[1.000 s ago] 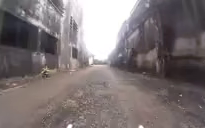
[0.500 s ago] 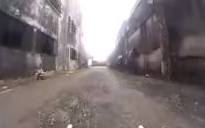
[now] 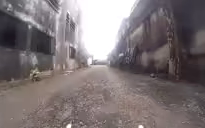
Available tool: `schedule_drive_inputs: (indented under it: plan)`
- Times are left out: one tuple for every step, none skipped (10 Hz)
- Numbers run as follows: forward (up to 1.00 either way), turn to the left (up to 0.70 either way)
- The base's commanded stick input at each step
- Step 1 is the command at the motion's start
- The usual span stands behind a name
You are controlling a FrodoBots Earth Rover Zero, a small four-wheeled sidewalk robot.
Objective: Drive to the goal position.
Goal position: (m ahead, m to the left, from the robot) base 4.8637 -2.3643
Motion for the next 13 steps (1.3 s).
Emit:
schedule_drive_inputs:
  plan:
    - [0.7, 0.0]
    - [0.7, 0.0]
    - [0.7, 0.0]
    - [0.7, 0.0]
    - [0.7, 0.0]
    - [0.7, 0.0]
    - [0.7, 0.0]
    - [0.7, 0.0]
    - [0.7, 0.0]
    - [0.7, 0.0]
    - [0.7, 0.0]
    - [0.7, 0.0]
    - [0.7, 0.0]
